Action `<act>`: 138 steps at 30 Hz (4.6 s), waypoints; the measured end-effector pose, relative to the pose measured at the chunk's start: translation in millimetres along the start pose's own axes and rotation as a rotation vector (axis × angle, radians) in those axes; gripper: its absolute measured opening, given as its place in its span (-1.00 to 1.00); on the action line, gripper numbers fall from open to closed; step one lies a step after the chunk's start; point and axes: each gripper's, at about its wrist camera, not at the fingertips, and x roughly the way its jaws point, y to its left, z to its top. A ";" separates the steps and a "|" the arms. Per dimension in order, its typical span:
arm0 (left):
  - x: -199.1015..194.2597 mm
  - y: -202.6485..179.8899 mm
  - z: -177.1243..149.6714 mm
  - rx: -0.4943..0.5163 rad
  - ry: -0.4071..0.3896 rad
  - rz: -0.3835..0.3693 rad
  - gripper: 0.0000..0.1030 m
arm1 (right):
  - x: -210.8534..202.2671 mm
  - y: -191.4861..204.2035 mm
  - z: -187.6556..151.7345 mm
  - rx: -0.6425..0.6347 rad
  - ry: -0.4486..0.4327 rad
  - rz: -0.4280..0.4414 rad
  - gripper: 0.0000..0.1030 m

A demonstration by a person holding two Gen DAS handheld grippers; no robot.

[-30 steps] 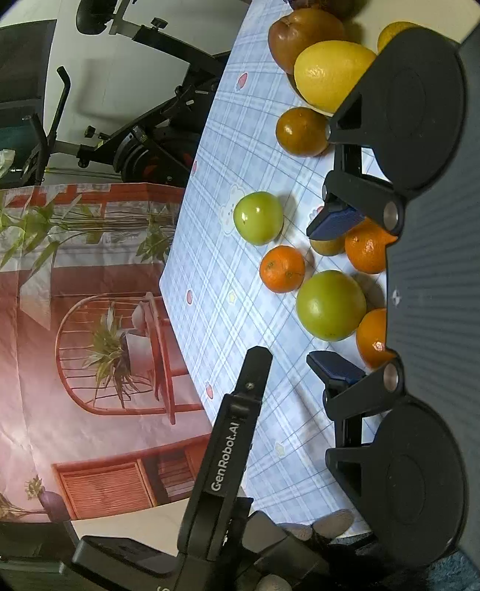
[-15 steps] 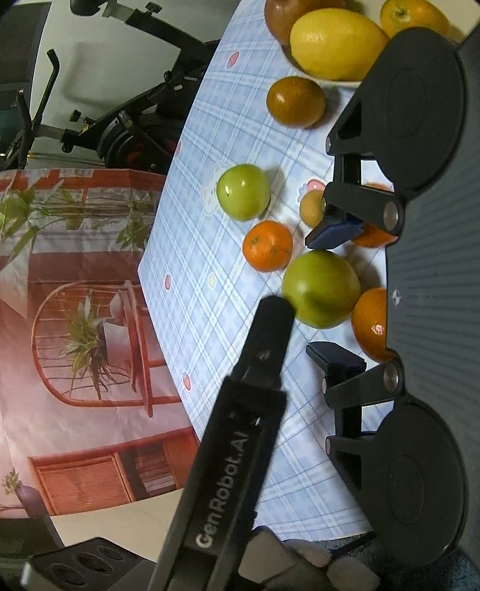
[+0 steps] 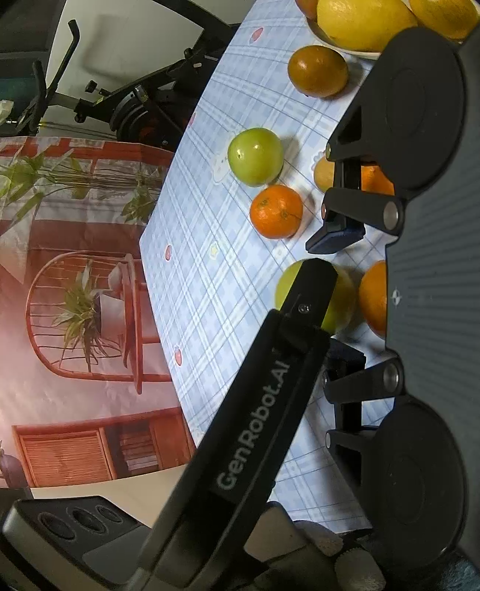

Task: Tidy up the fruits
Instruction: 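Close the left tool's fingers on the green apple, then carry the green apple with the left tool onto the plate and release, then move the left tool back to the loose fruit over another green apple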

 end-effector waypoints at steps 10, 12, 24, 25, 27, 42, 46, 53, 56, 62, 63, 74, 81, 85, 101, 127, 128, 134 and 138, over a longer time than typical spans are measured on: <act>-0.8 -1.5 -0.8 0.006 -0.004 0.001 -0.04 | -0.2 -3.9 -2.8 0.022 -0.005 0.021 -0.04; -0.4 -2.4 -1.0 0.010 -0.003 0.003 -0.04 | -0.8 -3.6 -3.1 0.025 -0.007 0.020 -0.05; -1.3 -8.6 -2.3 0.028 -0.011 0.002 -0.04 | -5.3 -2.2 -4.6 0.060 -0.021 0.019 -0.05; -3.2 -10.9 -1.7 0.034 -0.020 0.001 -0.04 | -7.3 -3.0 -4.5 0.067 -0.029 0.017 -0.05; -6.1 -15.6 -0.6 0.051 -0.033 -0.001 -0.04 | -12.5 -4.9 -3.8 0.087 -0.051 0.015 -0.05; 10.5 -102.9 14.4 0.289 -0.053 -0.061 -0.04 | -78.3 -40.3 -15.5 0.233 -0.211 -0.116 -0.05; 27.4 -142.5 22.2 0.393 -0.040 -0.091 -0.04 | -102.9 -64.5 -23.9 0.307 -0.255 -0.183 -0.05; 74.3 -195.1 26.3 0.486 0.018 -0.159 -0.01 | -137.4 -108.2 -48.7 0.430 -0.302 -0.338 -0.05; 93.8 -206.3 25.4 0.505 0.045 -0.167 -0.01 | -141.3 -121.5 -59.5 0.478 -0.302 -0.384 -0.05; 117.9 -215.0 24.7 0.502 0.079 -0.169 0.00 | -137.5 -136.9 -69.6 0.512 -0.286 -0.442 -0.05; 120.0 -214.1 25.0 0.498 0.082 -0.168 0.00 | -137.1 -137.7 -71.1 0.517 -0.283 -0.445 -0.05; 127.2 -216.6 27.0 0.490 0.094 -0.158 0.00 | -124.9 -146.4 -71.3 0.529 -0.242 -0.458 -0.05; 127.0 -215.3 26.7 0.490 0.086 -0.140 0.00 | -118.0 -145.9 -66.9 0.522 -0.202 -0.486 -0.06; 120.3 -211.5 31.3 0.462 0.069 -0.138 0.00 | -118.0 -143.8 -68.9 0.521 -0.204 -0.499 -0.06; 48.1 -144.2 68.0 0.327 -0.106 -0.045 0.00 | -131.7 -122.7 -72.7 0.443 -0.357 -0.497 -0.01; 1.4 -37.5 156.5 0.364 -0.213 0.072 0.02 | -84.7 -102.4 18.4 0.313 -0.325 -0.300 -0.01; 4.7 -34.9 156.0 0.372 -0.199 0.058 0.03 | -77.6 -101.1 24.3 0.307 -0.314 -0.288 -0.01; 41.3 -19.2 139.2 0.386 -0.047 -0.028 0.03 | -28.2 -89.2 43.8 0.288 -0.153 -0.207 0.04; 55.2 -9.8 133.2 0.326 -0.003 -0.084 0.11 | 0.3 -81.1 46.3 0.236 -0.060 -0.188 0.10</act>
